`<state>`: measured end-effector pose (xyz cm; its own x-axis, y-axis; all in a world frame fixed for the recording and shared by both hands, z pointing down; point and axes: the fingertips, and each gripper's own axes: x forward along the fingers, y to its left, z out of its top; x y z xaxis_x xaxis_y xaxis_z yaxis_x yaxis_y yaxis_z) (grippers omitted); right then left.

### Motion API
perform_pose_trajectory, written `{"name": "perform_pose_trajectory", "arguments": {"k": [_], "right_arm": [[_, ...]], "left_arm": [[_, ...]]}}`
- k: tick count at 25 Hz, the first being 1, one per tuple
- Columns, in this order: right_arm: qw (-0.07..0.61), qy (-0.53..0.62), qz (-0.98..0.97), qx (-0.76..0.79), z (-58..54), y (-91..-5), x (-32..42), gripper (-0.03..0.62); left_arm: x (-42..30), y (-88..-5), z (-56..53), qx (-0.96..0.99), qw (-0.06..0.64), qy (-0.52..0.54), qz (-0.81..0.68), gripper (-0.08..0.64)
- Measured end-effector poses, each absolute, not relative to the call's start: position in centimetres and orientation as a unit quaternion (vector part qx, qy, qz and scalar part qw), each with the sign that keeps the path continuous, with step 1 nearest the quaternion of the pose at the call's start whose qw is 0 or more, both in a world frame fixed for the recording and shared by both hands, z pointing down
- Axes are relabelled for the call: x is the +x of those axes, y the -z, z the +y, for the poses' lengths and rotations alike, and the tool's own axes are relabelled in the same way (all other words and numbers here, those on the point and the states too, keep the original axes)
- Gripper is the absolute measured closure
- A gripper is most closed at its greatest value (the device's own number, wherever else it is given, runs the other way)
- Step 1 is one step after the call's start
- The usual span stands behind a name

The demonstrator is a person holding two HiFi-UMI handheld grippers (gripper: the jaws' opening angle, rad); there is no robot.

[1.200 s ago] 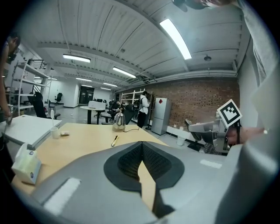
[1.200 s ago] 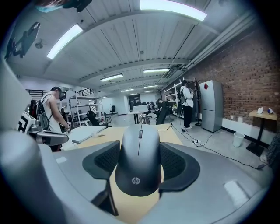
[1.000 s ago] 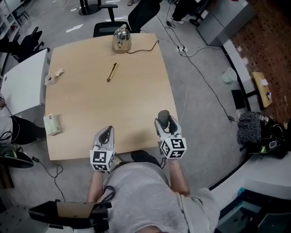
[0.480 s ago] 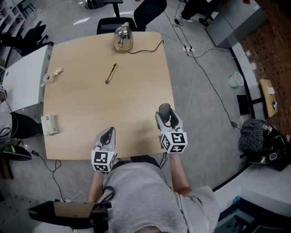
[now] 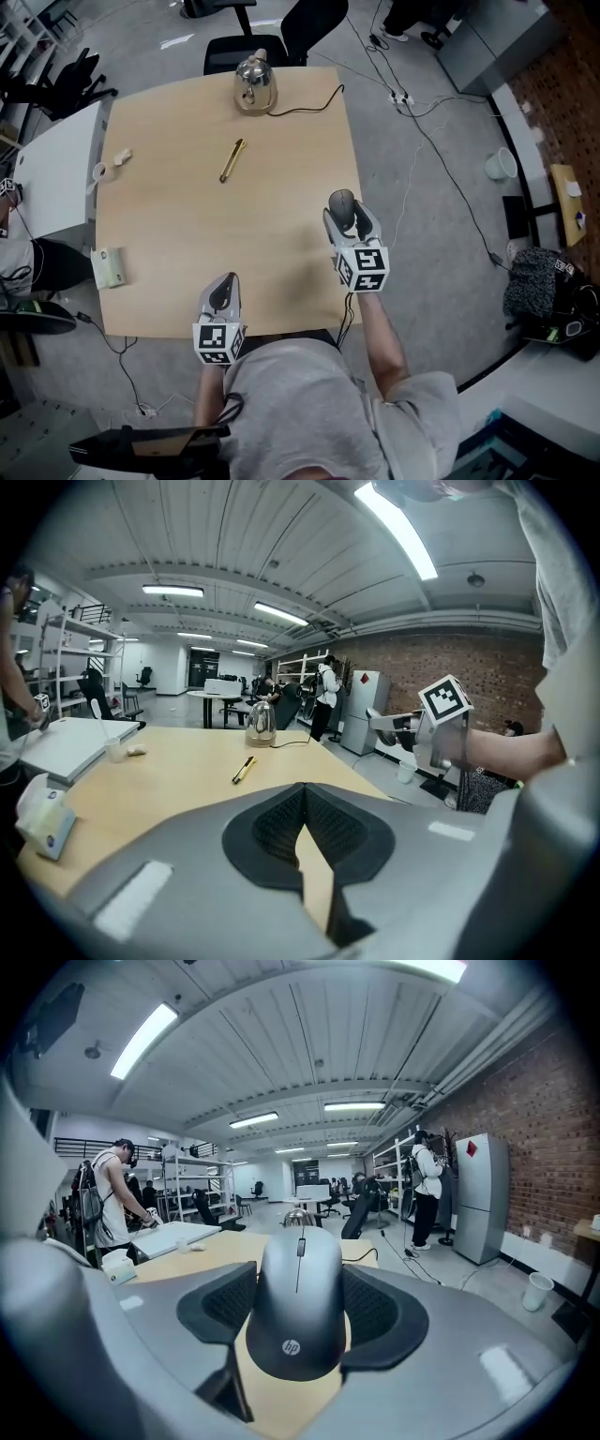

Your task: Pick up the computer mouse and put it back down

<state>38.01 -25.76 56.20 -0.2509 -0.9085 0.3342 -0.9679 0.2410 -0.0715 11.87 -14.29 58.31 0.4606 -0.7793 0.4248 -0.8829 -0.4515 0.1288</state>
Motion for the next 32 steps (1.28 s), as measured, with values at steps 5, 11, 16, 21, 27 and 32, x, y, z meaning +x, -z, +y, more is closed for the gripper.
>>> {"name": "perform_pose_trajectory", "arguments": {"k": [5, 11, 16, 21, 27, 32], "right_arm": [[0.126, -0.127, -0.788, 0.589, -29.4, -57.4, 37.6, 0.299], [0.146, -0.158, -0.788, 0.577, -33.9, -61.1, 37.2, 0.299], [0.164, -0.205, -0.778, 0.570, -37.3, -65.2, 37.5, 0.299], [0.190, -0.229, -0.770, 0.564, -40.2, -68.2, 37.4, 0.299], [0.226, -0.234, -0.764, 0.557, -42.6, -71.3, 36.7, 0.299], [0.257, -0.240, -0.756, 0.552, -44.0, -73.9, 36.7, 0.299]], "left_arm": [[11.6, -58.8, -14.7, 0.829, 0.174, -0.162, -0.507, 0.540], [11.3, -59.4, -15.3, 0.821, 0.180, -0.169, -0.515, 0.540], [10.9, -59.5, -16.0, 0.814, 0.190, -0.171, -0.522, 0.540], [9.9, -59.5, -16.6, 0.804, 0.195, -0.174, -0.534, 0.540], [9.3, -60.1, -17.0, 0.799, 0.201, -0.178, -0.539, 0.540], [9.0, -60.2, -17.1, 0.795, 0.204, -0.179, -0.543, 0.540]]}}
